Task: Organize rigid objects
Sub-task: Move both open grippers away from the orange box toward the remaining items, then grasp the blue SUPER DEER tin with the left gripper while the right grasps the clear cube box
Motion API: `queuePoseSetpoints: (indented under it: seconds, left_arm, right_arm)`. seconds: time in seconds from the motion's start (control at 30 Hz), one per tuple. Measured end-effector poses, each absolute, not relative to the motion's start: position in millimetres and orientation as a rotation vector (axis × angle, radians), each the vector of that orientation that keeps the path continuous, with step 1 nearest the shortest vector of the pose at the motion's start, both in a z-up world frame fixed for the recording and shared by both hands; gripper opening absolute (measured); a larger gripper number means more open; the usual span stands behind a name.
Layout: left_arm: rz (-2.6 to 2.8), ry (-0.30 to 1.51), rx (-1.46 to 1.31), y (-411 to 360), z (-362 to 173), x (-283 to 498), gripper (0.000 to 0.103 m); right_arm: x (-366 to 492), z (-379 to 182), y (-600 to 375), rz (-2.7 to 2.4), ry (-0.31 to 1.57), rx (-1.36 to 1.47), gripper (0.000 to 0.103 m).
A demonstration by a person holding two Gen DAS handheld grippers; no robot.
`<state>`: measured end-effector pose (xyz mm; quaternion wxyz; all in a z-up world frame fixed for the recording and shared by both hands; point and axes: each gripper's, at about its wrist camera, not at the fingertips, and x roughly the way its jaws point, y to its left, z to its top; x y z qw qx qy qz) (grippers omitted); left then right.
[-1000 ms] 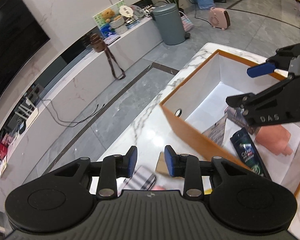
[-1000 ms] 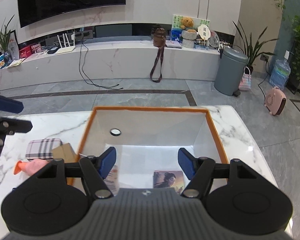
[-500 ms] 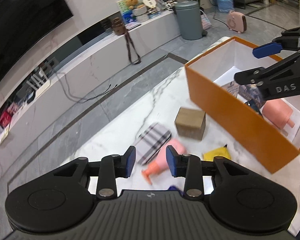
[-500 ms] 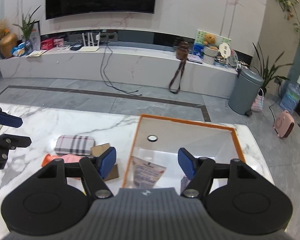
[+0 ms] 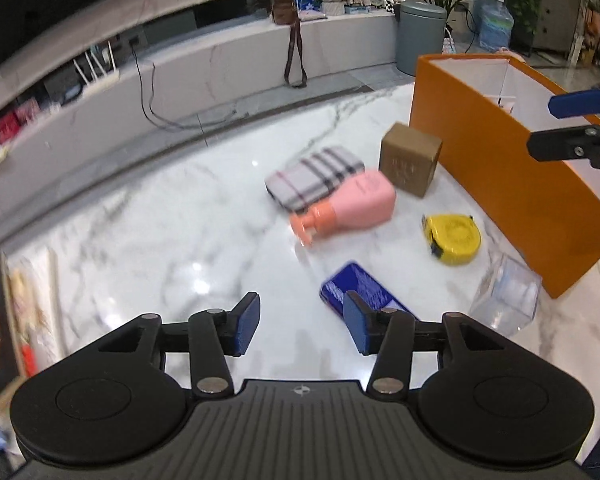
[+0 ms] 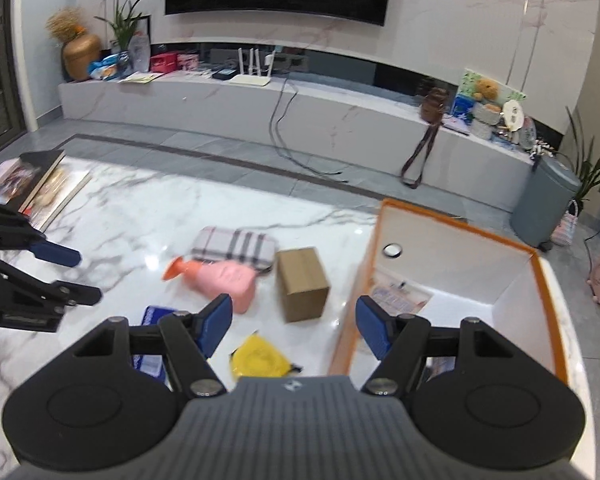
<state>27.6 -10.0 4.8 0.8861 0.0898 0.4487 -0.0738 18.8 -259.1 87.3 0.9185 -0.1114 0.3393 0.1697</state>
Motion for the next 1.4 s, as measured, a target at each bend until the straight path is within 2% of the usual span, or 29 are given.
queuePoseSetpoints:
  seconds: [0.07, 0.13, 0.3, 0.4, 0.7, 1.0, 1.27, 1.4]
  left_arm:
    - [-0.149, 0.93, 0.188, -8.2, 1.3, 25.7, 0.058]
    - [-0.135, 0.913, 0.172, -6.9, -1.4, 22.8, 0.065]
    - [-0.139, 0.89, 0.061, -10.1, -7.5, 15.9, 0.069]
    - [-0.135, 0.853, 0.05, -17.0, -11.4, 9.3, 0.077]
    - [-0.11, 0.887, -0.002, -34.9, -44.0, 10.0, 0.077]
    - [-0.086, 0.871, 0.053, -49.4, -50.9, 8.5, 0.077]
    - [-0.095, 0.837, 0.064, -48.4, -54.8, 10.6, 0.087]
    - [-0.095, 0.83, 0.046, -50.2, -56.1, 10.1, 0.087]
  right_arm:
    - [14.4, 82.5, -254.4, 0.361, 0.709, -0.236, 0.07]
    - [12.4, 77.7, -249.4, 0.373, 0.718, -0.241, 0.07]
    - [7.8, 61.6, -240.6, 0.398, 0.747, -0.246, 0.07]
    - [3.4, 48.1, -229.3, 0.428, 0.77, -0.273, 0.07]
    - [-17.3, 8.2, -206.2, 0.462, 0.809, -0.386, 0.069]
    - [-21.1, -15.9, -208.7, 0.452, 0.815, -0.462, 0.069]
    - [-17.8, -23.9, -210.9, 0.451, 0.818, -0.473, 0.067]
    - [-17.0, -25.5, -211.2, 0.453, 0.814, -0.47, 0.067]
